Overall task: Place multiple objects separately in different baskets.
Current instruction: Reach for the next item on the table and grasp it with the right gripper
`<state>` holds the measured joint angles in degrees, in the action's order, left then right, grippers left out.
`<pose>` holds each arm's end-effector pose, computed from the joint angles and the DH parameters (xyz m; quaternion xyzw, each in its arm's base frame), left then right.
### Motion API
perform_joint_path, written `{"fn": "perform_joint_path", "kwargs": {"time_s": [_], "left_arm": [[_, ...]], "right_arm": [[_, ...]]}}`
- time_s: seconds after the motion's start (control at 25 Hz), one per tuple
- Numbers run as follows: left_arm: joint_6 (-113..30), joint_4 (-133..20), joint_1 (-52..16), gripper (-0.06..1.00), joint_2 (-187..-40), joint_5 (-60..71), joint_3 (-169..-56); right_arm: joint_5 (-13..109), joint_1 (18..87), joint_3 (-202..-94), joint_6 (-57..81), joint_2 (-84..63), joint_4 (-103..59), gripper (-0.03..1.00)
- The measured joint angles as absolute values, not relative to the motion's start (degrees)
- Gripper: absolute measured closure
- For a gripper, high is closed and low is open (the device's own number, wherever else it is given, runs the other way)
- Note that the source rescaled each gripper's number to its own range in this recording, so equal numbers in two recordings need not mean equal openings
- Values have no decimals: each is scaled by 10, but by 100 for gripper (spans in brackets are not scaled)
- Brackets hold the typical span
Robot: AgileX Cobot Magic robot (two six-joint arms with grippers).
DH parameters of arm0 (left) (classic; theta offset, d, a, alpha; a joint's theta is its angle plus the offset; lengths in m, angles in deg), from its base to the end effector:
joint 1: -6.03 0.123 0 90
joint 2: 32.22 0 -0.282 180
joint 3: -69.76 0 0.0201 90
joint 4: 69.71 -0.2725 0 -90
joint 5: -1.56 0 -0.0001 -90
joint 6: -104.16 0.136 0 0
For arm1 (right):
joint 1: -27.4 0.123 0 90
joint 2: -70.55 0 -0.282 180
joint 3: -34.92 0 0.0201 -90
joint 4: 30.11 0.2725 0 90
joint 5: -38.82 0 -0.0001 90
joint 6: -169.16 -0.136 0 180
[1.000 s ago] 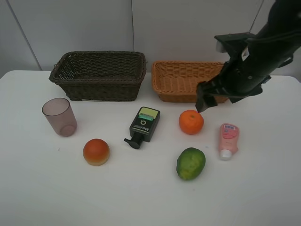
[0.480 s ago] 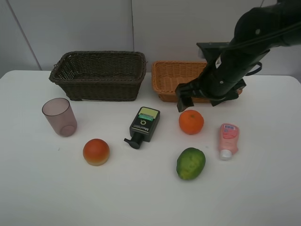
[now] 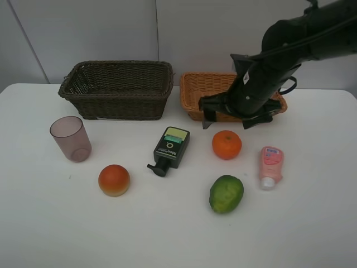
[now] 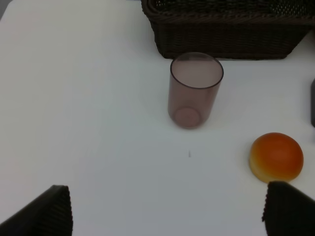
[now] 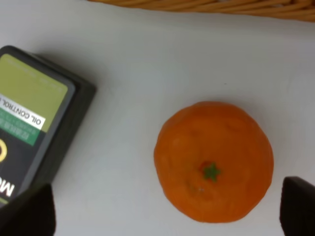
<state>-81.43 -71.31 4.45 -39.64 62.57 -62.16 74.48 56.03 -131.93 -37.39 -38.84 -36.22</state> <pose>0.0553 0.0018 0.2696 -0.0304 0.8498 -0.0190 0.5259 0.3418 0.1770 0.1334 -0.0544 0.9797 0.0532 0.1853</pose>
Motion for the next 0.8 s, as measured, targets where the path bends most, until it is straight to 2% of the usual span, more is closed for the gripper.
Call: {"fn": "perform_joint_path", "kwargs": {"time_s": [0.48, 0.8], "left_arm": [[-814, -713, 45, -6, -396, 626, -622], [-814, -713, 45, -6, -396, 626, -622]], "right_arm": [[841, 548, -1412, -411, -480, -394, -3], [832, 547, -1423, -438, -516, -399, -3]]}}
